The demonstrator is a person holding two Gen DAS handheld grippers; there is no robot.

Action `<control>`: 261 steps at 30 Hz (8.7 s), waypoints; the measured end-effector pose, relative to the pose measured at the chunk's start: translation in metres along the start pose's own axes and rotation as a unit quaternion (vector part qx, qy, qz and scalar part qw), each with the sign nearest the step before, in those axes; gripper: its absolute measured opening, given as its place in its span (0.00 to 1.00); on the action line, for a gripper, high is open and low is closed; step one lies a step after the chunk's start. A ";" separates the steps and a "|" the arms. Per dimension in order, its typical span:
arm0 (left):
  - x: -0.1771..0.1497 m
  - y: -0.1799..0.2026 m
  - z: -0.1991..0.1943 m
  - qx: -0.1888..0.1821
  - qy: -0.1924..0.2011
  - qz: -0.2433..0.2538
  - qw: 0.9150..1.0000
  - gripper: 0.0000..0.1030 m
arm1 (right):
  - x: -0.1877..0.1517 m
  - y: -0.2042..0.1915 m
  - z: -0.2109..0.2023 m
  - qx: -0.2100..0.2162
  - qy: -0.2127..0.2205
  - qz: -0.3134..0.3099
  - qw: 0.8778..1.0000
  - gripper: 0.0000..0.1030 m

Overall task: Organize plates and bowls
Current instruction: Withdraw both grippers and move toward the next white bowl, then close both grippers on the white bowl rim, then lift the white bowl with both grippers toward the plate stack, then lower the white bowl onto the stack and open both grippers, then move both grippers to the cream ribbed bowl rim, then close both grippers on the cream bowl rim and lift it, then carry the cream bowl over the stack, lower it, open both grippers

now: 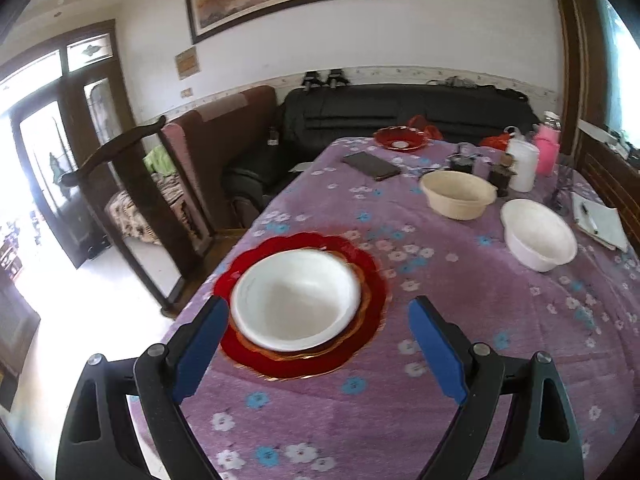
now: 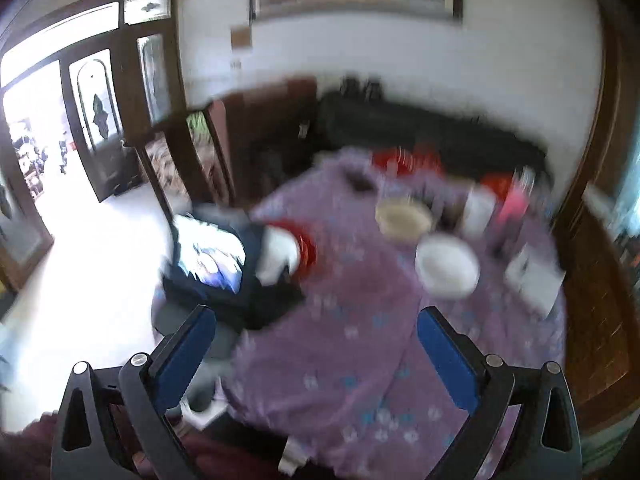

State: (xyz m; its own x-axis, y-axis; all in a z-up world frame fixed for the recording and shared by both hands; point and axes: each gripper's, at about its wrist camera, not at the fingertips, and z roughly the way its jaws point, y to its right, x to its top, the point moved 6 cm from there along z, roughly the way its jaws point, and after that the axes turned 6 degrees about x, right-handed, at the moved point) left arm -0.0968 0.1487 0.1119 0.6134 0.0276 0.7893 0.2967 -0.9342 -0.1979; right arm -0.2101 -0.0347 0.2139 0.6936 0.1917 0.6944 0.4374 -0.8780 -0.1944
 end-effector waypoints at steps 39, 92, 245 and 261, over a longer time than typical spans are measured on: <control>0.057 0.241 0.181 -0.222 -0.148 -0.035 0.963 0.87 | 0.012 0.334 0.244 -0.055 0.074 0.319 0.943 0.61; 0.025 -0.021 0.107 -0.103 -0.085 -0.125 0.983 0.12 | 0.048 0.041 0.272 0.071 0.001 0.093 0.993 0.17; 0.081 -0.014 0.106 -0.130 -0.138 -0.060 0.980 0.18 | 0.084 0.037 0.240 0.080 0.016 0.130 0.988 0.23; 0.004 -0.096 0.129 -0.081 -0.168 -0.118 0.975 0.18 | 0.044 -0.049 0.295 0.076 -0.047 0.066 0.994 0.23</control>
State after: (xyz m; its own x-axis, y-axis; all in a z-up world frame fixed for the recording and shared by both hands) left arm -0.0284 0.2845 0.0588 0.7552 0.3386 0.5613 0.3557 -0.9309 0.0831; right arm -0.0320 0.1465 0.0493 0.7976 0.1254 0.5900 0.4152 -0.8236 -0.3864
